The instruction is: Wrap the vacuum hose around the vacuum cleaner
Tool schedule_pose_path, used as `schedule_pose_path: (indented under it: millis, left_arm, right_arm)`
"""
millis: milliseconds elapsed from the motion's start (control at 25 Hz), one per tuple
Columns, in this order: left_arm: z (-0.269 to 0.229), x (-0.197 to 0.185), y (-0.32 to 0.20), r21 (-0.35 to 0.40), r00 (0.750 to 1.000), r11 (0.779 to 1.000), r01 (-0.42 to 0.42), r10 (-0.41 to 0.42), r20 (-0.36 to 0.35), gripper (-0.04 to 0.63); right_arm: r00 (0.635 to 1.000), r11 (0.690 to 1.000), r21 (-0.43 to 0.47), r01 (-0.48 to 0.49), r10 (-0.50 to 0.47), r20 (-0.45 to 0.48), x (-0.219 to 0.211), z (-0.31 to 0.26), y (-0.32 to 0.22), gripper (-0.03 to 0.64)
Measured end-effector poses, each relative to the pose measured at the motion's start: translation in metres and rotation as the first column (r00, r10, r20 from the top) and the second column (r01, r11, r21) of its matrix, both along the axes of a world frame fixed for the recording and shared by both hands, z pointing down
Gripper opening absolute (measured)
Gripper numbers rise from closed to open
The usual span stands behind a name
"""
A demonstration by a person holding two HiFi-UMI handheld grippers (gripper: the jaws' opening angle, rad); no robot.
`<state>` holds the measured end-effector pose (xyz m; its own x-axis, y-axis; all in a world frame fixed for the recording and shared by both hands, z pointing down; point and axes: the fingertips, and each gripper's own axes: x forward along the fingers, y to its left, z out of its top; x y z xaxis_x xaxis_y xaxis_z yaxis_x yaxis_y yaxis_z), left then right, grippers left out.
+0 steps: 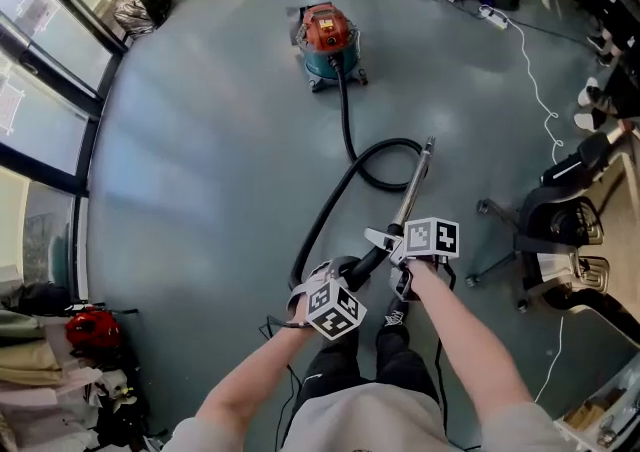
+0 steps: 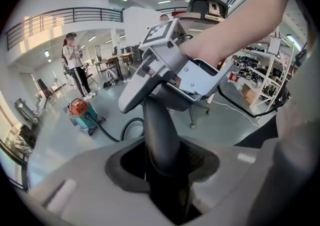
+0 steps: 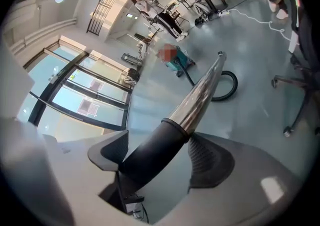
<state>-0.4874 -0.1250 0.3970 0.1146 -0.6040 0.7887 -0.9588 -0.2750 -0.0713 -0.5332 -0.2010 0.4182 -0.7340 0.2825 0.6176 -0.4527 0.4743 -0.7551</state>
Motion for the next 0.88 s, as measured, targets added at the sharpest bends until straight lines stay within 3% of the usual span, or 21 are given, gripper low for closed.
schedule_pose_path:
  millis: [240, 520, 720, 880]
  left_arm:
    - [0.006, 0.005, -0.003, 0.007, 1.0, 1.0, -0.008, 0.009, -0.006, 0.194]
    - [-0.008, 0.033, -0.039, 0.036, 0.984, 0.998, -0.057, 0.062, -0.167, 0.269]
    - [-0.03, 0.051, -0.082, 0.102, 0.957, 0.993, -0.062, 0.089, -0.277, 0.289]
    - [-0.046, 0.052, -0.118, 0.111, 0.939, 0.992, -0.061, 0.095, -0.332, 0.383]
  right_arm:
    - [0.999, 0.999, -0.029, -0.043, 0.042, -0.034, -0.01, -0.001, -0.003, 0.313]
    - [0.999, 0.997, 0.074, -0.011, 0.008, 0.043, -0.023, -0.041, -0.037, 0.209]
    - [0.988, 0.983, 0.164, 0.087, -0.106, 0.111, -0.025, -0.078, -0.064, 0.191]
    - [0.976, 0.977, 0.17, 0.132, -0.158, 0.148, -0.024, -0.096, -0.094, 0.189]
